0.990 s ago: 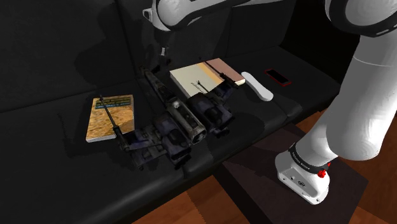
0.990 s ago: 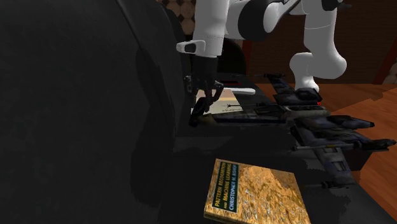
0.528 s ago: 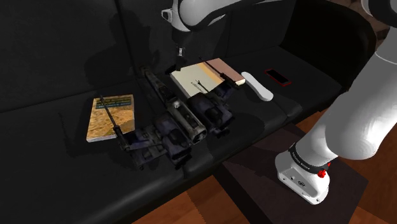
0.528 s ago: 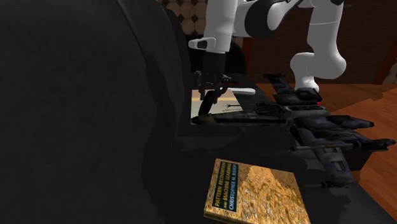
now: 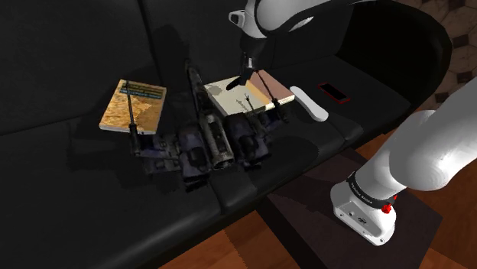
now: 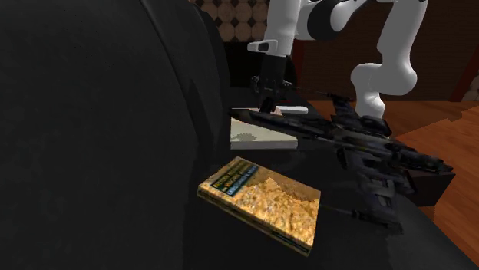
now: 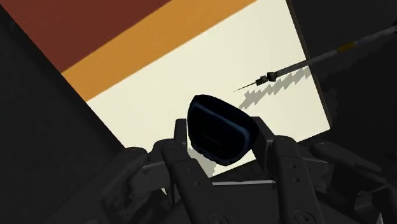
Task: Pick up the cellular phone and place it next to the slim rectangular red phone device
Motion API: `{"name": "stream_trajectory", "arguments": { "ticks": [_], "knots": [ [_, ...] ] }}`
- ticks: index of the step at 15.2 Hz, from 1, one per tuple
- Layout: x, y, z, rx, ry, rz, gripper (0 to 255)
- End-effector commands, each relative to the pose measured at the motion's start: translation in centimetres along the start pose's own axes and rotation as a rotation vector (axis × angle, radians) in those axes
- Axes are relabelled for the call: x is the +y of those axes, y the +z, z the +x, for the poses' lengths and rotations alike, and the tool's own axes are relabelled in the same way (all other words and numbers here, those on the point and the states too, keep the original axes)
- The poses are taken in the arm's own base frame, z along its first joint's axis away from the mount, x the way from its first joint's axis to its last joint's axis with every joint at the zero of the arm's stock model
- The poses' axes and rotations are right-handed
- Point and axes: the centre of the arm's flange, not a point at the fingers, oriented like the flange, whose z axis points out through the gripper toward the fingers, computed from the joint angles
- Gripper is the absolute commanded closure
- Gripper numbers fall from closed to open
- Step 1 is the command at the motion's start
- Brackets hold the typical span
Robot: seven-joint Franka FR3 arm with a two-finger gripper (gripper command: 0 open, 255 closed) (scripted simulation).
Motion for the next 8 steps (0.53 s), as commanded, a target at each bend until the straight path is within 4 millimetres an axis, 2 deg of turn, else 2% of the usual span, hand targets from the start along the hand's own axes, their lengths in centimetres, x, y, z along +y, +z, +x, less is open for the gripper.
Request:
{"name": "stream_trajectory", "arguments": {
  "ticks": [1, 8],
  "knots": [
    [0.0, 0.3, -3.0, -0.01, 0.004, 0.006, 255],
    [-0.5, -0.9, -12.1, -0.01, 0.004, 0.006, 255]
  ]
}}
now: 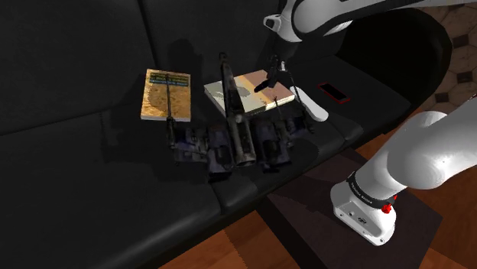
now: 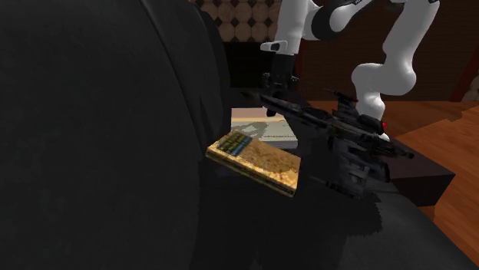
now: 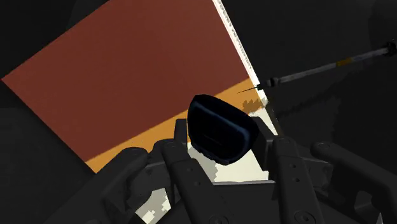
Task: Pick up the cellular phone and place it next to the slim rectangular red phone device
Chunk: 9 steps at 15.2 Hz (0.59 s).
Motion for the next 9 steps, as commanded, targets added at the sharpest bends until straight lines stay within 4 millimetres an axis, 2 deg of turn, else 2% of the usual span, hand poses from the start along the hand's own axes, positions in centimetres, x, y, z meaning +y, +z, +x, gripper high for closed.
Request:
{"name": "stream_trajectory", "arguments": {
  "ticks": [1, 9],
  "knots": [
    [-0.6, -0.2, -2.9, -0.002, 0.0, 0.002, 255],
    [-1.1, -1.5, -13.3, -0.002, 0.0, 0.002, 255]
  ]
}}
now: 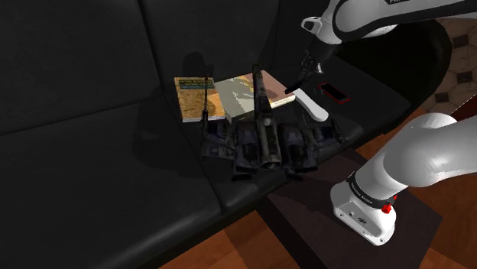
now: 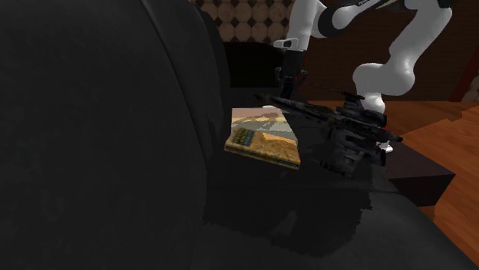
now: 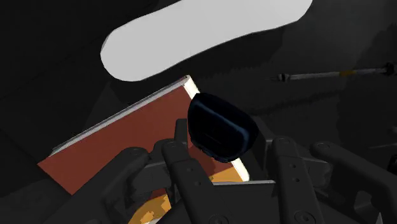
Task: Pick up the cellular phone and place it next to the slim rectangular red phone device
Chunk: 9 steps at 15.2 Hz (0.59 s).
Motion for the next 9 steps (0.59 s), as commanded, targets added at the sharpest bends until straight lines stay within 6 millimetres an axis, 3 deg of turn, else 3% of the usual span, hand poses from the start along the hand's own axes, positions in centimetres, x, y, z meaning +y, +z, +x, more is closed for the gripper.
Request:
{"name": "stream_trajectory", "arguments": {
  "ticks": [1, 9],
  "knots": [
    [-0.4, 0.2, -3.1, -0.001, 0.0, 0.002, 255],
    [-0.9, -1.1, -13.5, -0.001, 0.0, 0.002, 255]
  ]
}}
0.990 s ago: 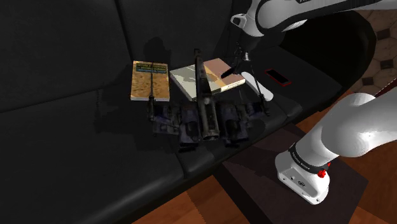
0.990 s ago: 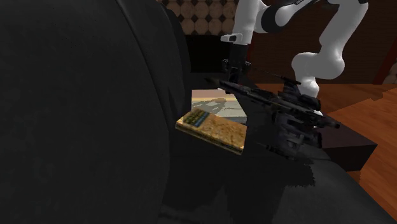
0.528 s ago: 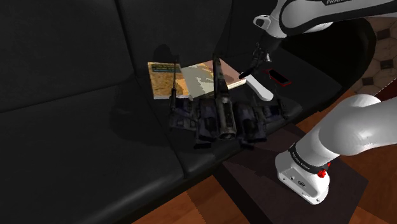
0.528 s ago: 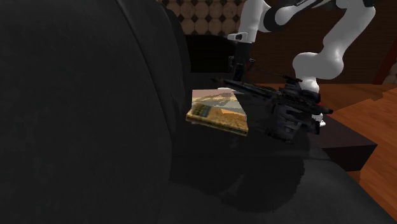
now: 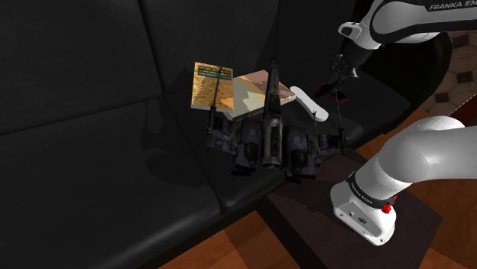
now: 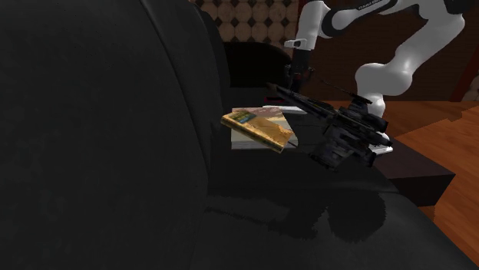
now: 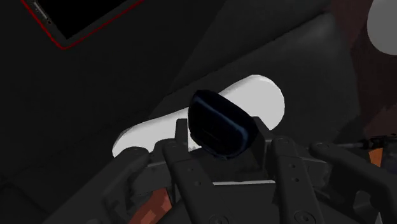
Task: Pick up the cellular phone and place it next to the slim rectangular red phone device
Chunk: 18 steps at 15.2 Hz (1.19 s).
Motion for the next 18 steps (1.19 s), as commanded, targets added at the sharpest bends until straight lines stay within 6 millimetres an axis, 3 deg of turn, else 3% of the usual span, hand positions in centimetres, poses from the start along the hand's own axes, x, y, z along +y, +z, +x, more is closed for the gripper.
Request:
{"name": "stream_trajectory", "arguments": {
  "ticks": [1, 15, 18],
  "knots": [
    [-0.1, -0.2, -2.9, 0.0, -0.002, 0.001, 255],
    [-1.0, -2.5, -21.3, 0.0, -0.002, 0.001, 255],
    [-1.1, -0.9, -21.5, 0.0, -0.002, 0.001, 255]
  ]
}}
